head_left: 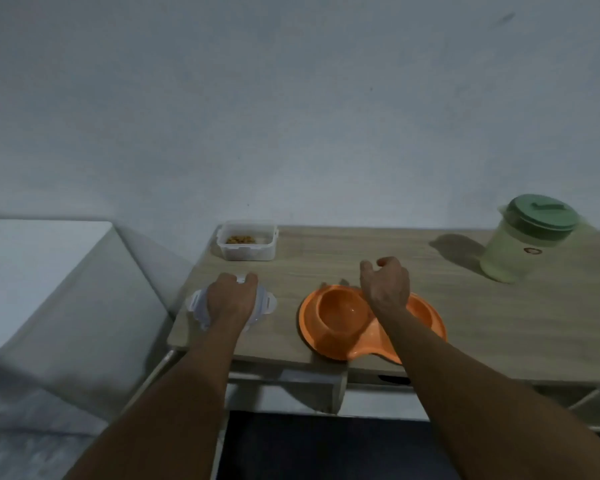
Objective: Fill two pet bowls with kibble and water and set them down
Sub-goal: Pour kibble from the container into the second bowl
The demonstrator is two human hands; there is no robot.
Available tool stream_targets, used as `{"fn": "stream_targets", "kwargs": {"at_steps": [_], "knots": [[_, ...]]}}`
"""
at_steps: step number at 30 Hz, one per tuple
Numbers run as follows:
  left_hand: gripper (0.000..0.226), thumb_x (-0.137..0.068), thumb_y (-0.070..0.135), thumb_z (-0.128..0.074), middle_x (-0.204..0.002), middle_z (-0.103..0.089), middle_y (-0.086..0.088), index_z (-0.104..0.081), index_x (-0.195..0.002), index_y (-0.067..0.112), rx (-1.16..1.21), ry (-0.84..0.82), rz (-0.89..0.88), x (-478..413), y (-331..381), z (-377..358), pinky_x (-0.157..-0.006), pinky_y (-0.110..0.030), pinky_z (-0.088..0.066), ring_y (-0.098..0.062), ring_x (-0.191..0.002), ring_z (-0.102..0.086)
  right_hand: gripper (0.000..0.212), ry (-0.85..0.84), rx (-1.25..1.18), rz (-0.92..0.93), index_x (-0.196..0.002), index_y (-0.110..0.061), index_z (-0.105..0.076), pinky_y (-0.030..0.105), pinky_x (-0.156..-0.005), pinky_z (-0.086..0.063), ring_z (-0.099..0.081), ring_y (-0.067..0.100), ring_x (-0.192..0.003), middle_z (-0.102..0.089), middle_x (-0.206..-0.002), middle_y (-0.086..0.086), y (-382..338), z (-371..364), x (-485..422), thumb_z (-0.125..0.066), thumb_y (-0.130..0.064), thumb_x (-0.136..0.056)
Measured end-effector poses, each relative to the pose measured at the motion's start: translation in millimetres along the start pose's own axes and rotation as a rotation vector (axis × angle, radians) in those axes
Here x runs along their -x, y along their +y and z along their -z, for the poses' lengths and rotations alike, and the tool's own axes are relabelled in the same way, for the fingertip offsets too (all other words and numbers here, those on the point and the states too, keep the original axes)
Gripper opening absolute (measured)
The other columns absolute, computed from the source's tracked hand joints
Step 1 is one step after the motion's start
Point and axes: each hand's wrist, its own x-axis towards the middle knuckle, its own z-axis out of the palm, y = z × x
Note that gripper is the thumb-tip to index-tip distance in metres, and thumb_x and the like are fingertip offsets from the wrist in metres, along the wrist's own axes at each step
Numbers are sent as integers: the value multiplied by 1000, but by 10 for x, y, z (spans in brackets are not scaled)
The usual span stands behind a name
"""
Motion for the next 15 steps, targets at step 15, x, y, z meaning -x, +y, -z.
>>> {"fn": "stream_targets", "kwargs": {"at_steps": [15], "knots": [[54,-93,41,-50,-100,-68,-25,-66,-101,-10,-23,-129,-171,-1417,-624,698,-72,-36,-47,-39,-91,-64,47,-75,91,-9,-133,-3,-57,35,-102,-40,-52,35,-128,-59,-136,18,-896,-1576,613,-55,-31,-96]]}}
